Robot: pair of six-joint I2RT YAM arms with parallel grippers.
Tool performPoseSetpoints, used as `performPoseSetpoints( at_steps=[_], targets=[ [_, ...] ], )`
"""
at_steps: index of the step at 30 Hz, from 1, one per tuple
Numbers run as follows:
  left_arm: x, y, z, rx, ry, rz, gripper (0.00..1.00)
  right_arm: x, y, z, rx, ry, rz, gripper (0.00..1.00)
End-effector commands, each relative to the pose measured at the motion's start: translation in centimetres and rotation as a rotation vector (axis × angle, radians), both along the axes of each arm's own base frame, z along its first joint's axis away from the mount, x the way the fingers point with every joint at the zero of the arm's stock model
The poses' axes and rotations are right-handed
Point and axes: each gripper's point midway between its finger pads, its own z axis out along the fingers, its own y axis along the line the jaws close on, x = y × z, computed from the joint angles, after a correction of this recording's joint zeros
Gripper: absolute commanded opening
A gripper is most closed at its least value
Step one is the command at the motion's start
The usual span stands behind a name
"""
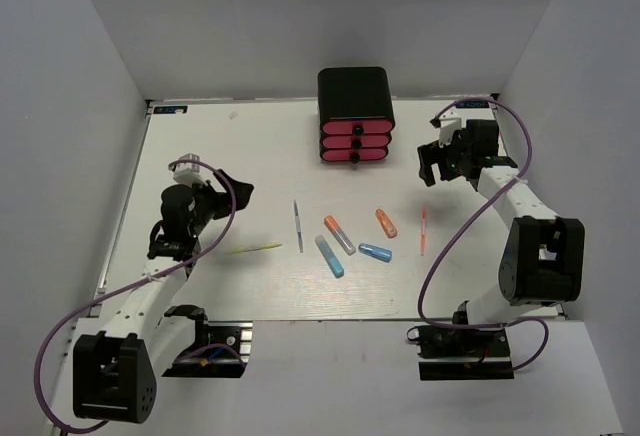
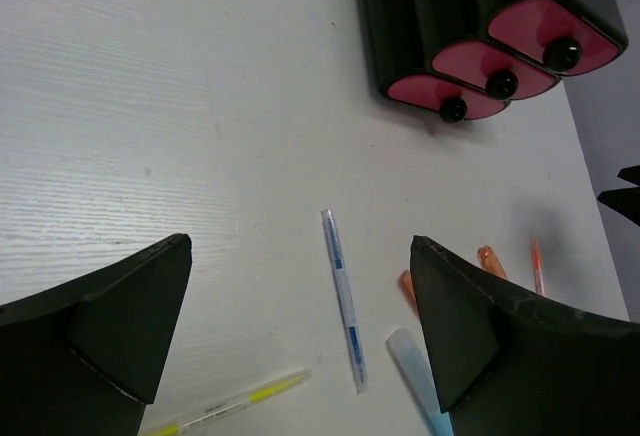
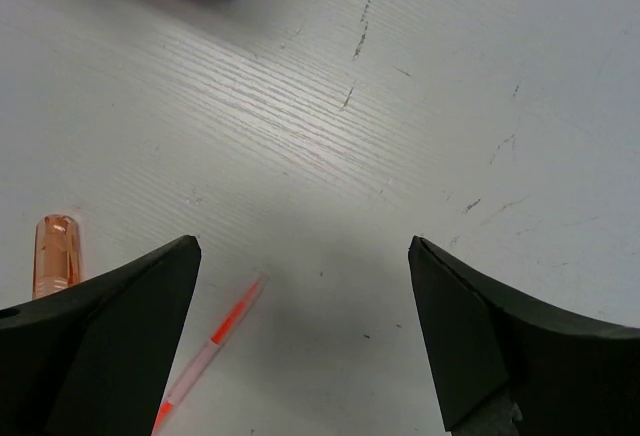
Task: Sort the stationery into containers
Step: Open the drawer in the storage box.
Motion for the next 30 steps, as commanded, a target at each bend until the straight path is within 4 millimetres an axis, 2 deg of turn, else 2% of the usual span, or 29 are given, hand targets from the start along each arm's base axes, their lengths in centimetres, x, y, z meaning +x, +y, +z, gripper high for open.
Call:
performPoseSetpoints(
  at_steps=[1, 3, 5, 7, 8, 9, 10, 11, 12, 13, 14, 16, 17, 18, 20, 21, 22, 24, 25, 27, 30],
  targets=[
    [0.3, -1.5, 1.4, -0.015, -0.048, -0.072, 1.00, 0.6, 0.2, 2.7, -0.021, -0.065, 0.051, 0.90],
    [0.2, -2.4, 1.2, -0.018, -0.037, -0.105, 1.00, 0.4, 0.5, 2.6, -0.039, -0.065, 0.105, 0.90],
    [0.4, -3.0, 0.6, -0.028, -0.021, -0.124, 1.00, -0.1, 1.8, 3.1, -0.024, -0.078, 0.228, 0.90],
    [0.6, -3.7, 0.5, -0.030, -0.016, -0.148, 0.94, -1.0, 3.1, 3.2, 0.029, -0.057, 0.286, 0.90],
    [0.6, -4.2, 0.1, -0.029, -0.005, -0.163, 0.87, -1.4, 3.5, 3.3, 0.052, -0.043, 0.302, 0.89],
    [0.9, -4.3, 0.2, -0.037, 0.000, -0.160, 0.81, -2.0, 5.0, 3.9, 0.110, -0.042, 0.368, 0.84],
    [1.0, -5.0, 0.4, -0.040, -0.001, -0.183, 0.73, -2.1, 5.5, 4.2, 0.131, -0.042, 0.378, 0.76],
    [0.9, -5.5, 0.2, -0.040, 0.002, -0.198, 0.54, -2.1, 6.4, 5.0, 0.165, -0.050, 0.378, 0.64],
    [1.3, -5.6, 0.0, -0.039, 0.015, -0.198, 0.46, -2.2, 7.1, 5.4, 0.223, -0.038, 0.365, 0.46],
    [1.4, -6.1, 0.3, -0.049, 0.009, -0.209, 0.41, -1.4, 7.5, 6.4, 0.239, -0.077, 0.357, 0.41],
    [1.2, -6.7, 0.0, -0.048, 0.018, -0.224, 0.38, -1.7, 8.4, 6.6, 0.298, -0.035, 0.317, 0.39],
    [1.4, -6.9, -0.7, -0.048, 0.036, -0.216, 0.48, -1.2, 9.1, 7.2, 0.326, -0.048, 0.292, 0.45],
    [1.4, -7.4, -0.2, -0.049, 0.026, -0.228, 0.58, -0.8, 9.5, 7.6, 0.336, -0.063, 0.280, 0.45],
    [1.6, -7.2, -0.7, -0.044, 0.040, -0.217, 0.69, -1.2, 10.6, 7.9, 0.395, -0.026, 0.255, 0.47],
    [1.5, -8.0, -0.8, -0.043, 0.044, -0.238, 0.76, -0.9, 11.7, 8.8, 0.444, -0.029, 0.247, 0.54],
    [1.5, -8.0, -1.1, -0.041, 0.054, -0.238, 0.78, -1.1, 12.9, 9.1, 0.475, -0.018, 0.250, 0.55],
    [1.4, -8.2, -1.2, -0.038, 0.054, -0.239, 0.79, -1.3, 13.4, 9.4, 0.529, 0.019, 0.221, 0.61],
    [1.6, -8.6, -1.6, -0.033, 0.067, -0.243, 0.79, -0.9, 14.6, 9.6, 0.597, 0.034, 0.193, 0.64],
    [1.7, -8.5, -1.6, -0.030, 0.067, -0.234, 0.79, -0.9, 15.0, 9.8, 0.635, 0.058, 0.168, 0.70],
    [1.6, -8.7, -2.0, -0.024, 0.075, -0.236, 0.79, 0.6, 15.8, 10.9, 0.668, -0.008, 0.155, 0.75],
    [1.6, -9.0, -2.6, -0.017, 0.092, -0.235, 0.80, 2.5, 16.5, 10.7, 0.723, 0.006, 0.048, 0.78]
  ],
)
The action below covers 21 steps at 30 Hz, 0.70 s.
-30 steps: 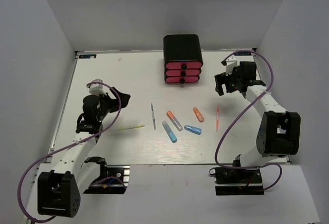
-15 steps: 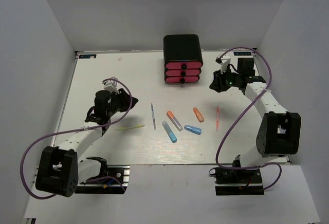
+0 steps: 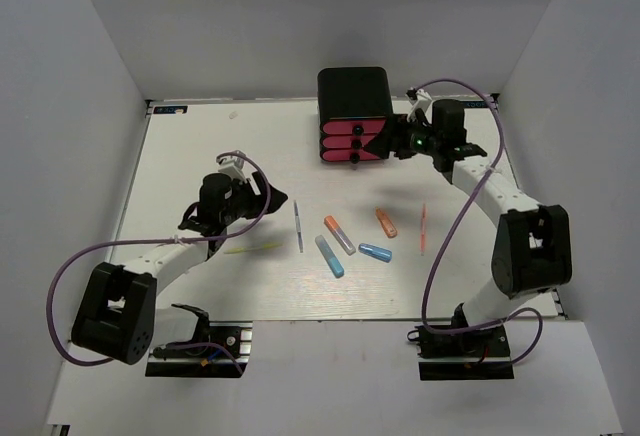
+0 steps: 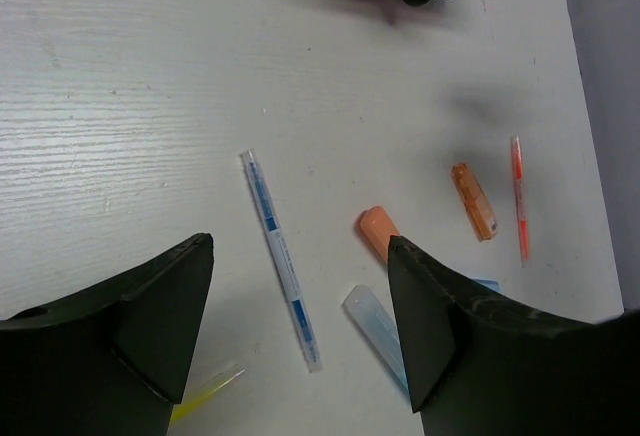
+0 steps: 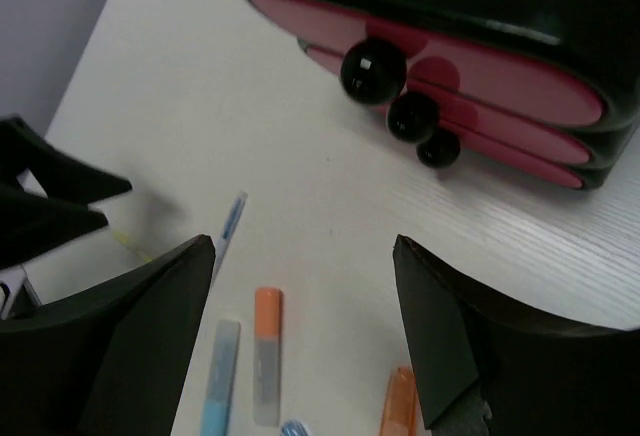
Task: Sort the stationery into containers
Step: Open the drawer in the storage box.
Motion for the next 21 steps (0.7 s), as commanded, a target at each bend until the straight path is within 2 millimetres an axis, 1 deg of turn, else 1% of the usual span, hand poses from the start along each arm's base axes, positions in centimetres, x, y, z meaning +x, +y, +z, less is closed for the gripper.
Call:
performPoseSetpoints(
  at_steps=[1, 3, 4, 6, 8, 9, 10, 11, 12, 16, 19, 21],
  targets=[
    [1.1, -0.3, 1.6, -0.002, -0.049, 0.014, 0.80, 4.5, 1.7, 3.0, 0.149, 0.016, -0.134, 0.78],
    [1.1, -0.6, 1.7, 0.001, -0.050, 0.013, 0.82, 5.0, 2.0, 1.7, 0.136, 0.095, -0.167, 0.78],
    [1.2, -0.4, 1.7, 0.005, -0.051, 0.023, 0.82, 6.2, 2.4, 1.0, 0.139, 0.128, -0.187, 0.78],
    [1.2, -0.2, 1.5, 0.012, -0.044, 0.033, 0.82, 6.6, 2.5, 0.4, 0.151, 0.172, -0.204, 0.77],
    [1.2, -0.1, 1.3, 0.019, -0.035, 0.041, 0.83, 7.2, 3.1, 0.4, 0.157, 0.179, -0.210, 0.75],
    [1.2, 0.0, 1.6, 0.016, -0.044, 0.041, 0.83, 7.4, 3.4, 0.6, 0.163, 0.172, -0.208, 0.75],
    [1.0, 0.2, 1.0, 0.027, -0.028, 0.051, 0.84, 7.5, 3.5, 0.5, 0.161, 0.179, -0.217, 0.73],
    [1.0, 0.2, 1.0, 0.027, -0.028, 0.051, 0.84, 7.8, 4.0, 0.5, 0.164, 0.182, -0.218, 0.73],
    [1.0, 0.2, 1.0, 0.027, -0.028, 0.051, 0.84, 8.0, 3.8, 0.3, 0.156, 0.184, -0.241, 0.71],
    [0.9, 0.0, 0.9, 0.030, -0.029, 0.050, 0.84, 8.4, 4.0, -0.2, 0.169, 0.216, -0.274, 0.66],
    [0.9, 0.0, 0.9, 0.030, -0.029, 0.050, 0.84, 8.6, 4.5, -0.3, 0.181, 0.226, -0.292, 0.64],
    [0.9, 0.0, 0.6, 0.034, -0.019, 0.050, 0.84, 8.7, 4.7, -0.6, 0.175, 0.239, -0.304, 0.63]
  ],
)
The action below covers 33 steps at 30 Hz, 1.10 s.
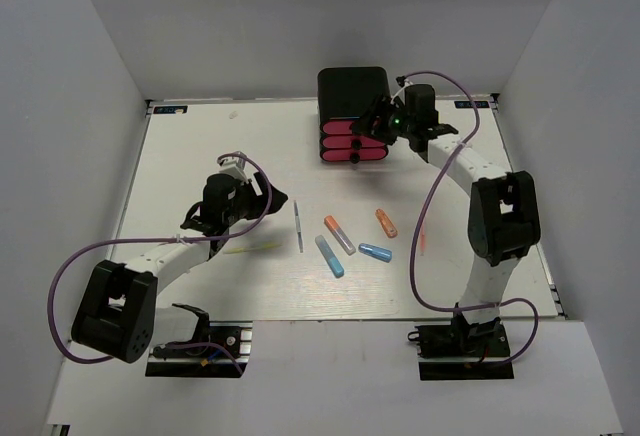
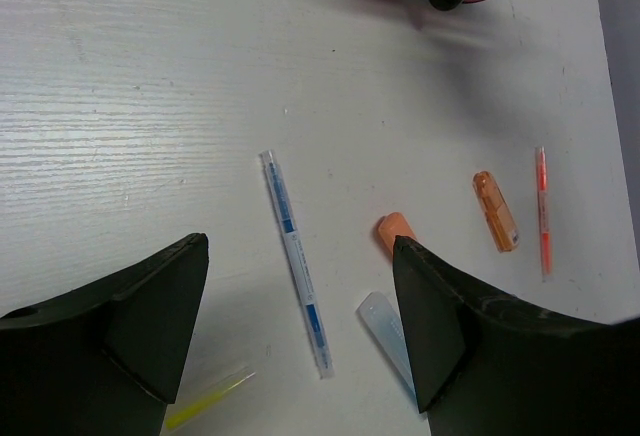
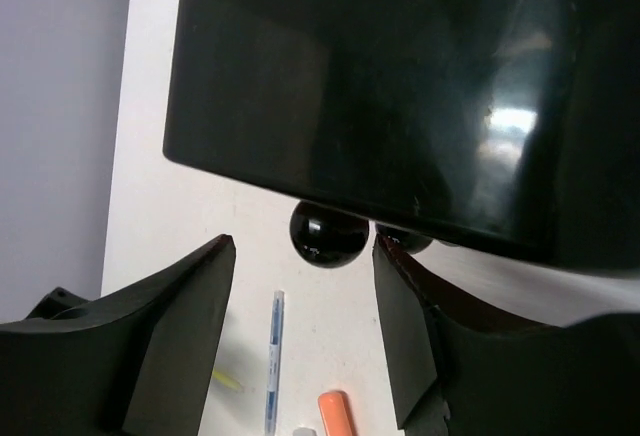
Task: Sort the stationery into containers
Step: Open the drawer in the storage box.
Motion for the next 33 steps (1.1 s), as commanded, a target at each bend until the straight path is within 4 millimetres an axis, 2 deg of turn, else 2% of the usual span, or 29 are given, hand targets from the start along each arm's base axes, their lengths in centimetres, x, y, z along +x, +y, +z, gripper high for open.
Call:
performPoseSetpoints(
  at_steps=[1, 2, 7, 10, 14, 17, 18, 20, 21, 25, 31, 32, 33],
  targets=[
    [0.7, -0.2, 1.5, -0.006, -0.038, 0.007, 0.84, 1.1, 1.1, 0.8, 0.014, -0.007, -0.044, 0.63],
    [0.7, -0.2, 1.5, -0.006, -0.038, 0.007, 0.84, 1.3, 0.6, 0.6, 0.009, -0.002, -0.060, 0.62],
    [0.8, -0.2, 1.4, -0.013, -0.034, 0.011, 0.84, 1.5, 0.8, -0.2, 0.009, 0.025, -0.085, 0.58],
    [1.0, -0.3, 1.8, -0.016, -0.043, 0.011, 0.84, 1.9, 0.7, -0.5, 0.001, 0.018, -0.096, 0.52],
    [1.0, -0.4, 1.8, -0.024, -0.038, 0.014, 0.84, 2.2, 0.6, -0.4, -0.007, -0.008, -0.101, 0.39],
    [0.8, -0.6, 0.9, -0.014, -0.011, 0.005, 0.84, 1.9, 0.7, -0.3, -0.007, -0.021, -0.090, 0.35],
    [1.0, -0.7, 1.3, -0.017, -0.019, 0.005, 0.84, 2.0, 0.4, -0.3, -0.010, -0.028, -0.094, 0.32],
    [0.8, -1.1, 1.0, -0.021, -0.006, -0.002, 0.84, 1.7, 0.3, -0.4, -0.014, -0.033, -0.089, 0.32],
    [1.0, -1.2, 1.0, -0.021, -0.006, -0.002, 0.84, 1.5, 0.4, -0.3, -0.013, -0.033, -0.087, 0.26],
    [0.9, -1.9, 1.2, -0.018, -0.009, -0.015, 0.84, 1.1, 0.2, -0.2, -0.015, -0.038, -0.083, 0.23],
    [1.3, -2.5, 0.7, -0.003, 0.006, -0.017, 0.84, -1.1, 0.2, -0.5, -0.008, -0.015, -0.055, 0.23],
    [1.3, -2.5, 0.7, -0.003, 0.006, -0.017, 0.84, -1.7, -0.1, -1.4, -0.015, 0.008, -0.055, 0.23],
    [1.2, -2.8, 0.4, 0.007, 0.019, -0.021, 0.84, -2.2, 0.2, -0.9, -0.003, 0.009, -0.050, 0.23]
  ],
)
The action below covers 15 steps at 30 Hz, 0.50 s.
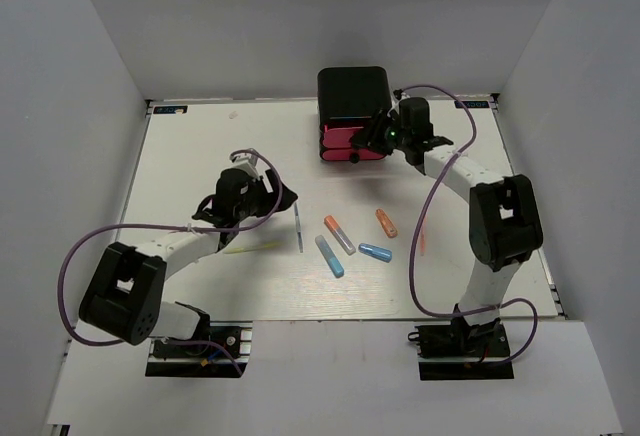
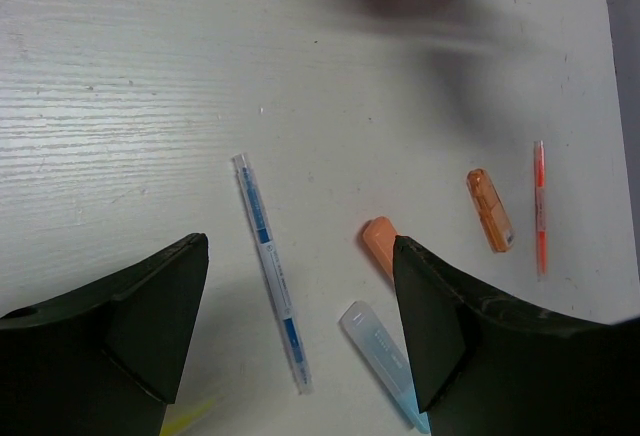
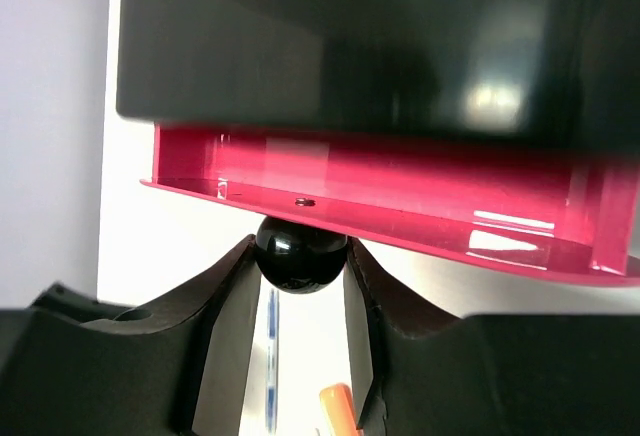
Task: Sort the stationery into containers
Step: Open the drawer in the storage box.
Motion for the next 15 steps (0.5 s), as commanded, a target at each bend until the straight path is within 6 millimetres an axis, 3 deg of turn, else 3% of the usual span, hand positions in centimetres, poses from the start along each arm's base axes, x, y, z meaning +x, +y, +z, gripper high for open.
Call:
performPoseSetpoints(
  at_steps=[1, 7, 9, 11, 12, 15],
  targets=[
    [1.0, -0.7, 1.4, 0.001, -0.027, 0.004, 0.84, -1.6, -0.6, 1.1, -0.009, -0.024, 0.005, 0.23],
    [0.8, -1.5, -0.7, 0.056, 0.033, 0.008, 0.84, -4.1, -1.1, 0.2, -0.006, 0.017, 0.009, 0.24],
    [1.0, -1.8, -0.5, 0.067, 0.040, 0.009, 0.83, -4.6, -1.3, 0.1, -0.005, 0.021, 0.005, 0.26],
    [0.7, -2.0, -2.1, 0.105, 0.080, 0.012, 0.82, -5.0, -1.2, -0.1, -0.003, 0.030, 0.009, 0.28],
    [1.1, -2.2, -1.6, 0.104, 0.076, 0.012, 0.82, -5.3, -1.2, -0.3, 0.000, 0.037, 0.011, 0.28],
    [1.3, -2.3, -2.7, 0.151, 0.101, 0.032, 0.79, -5.5, -1.1, -0.2, 0.005, 0.032, 0.015, 0.39]
  ],
)
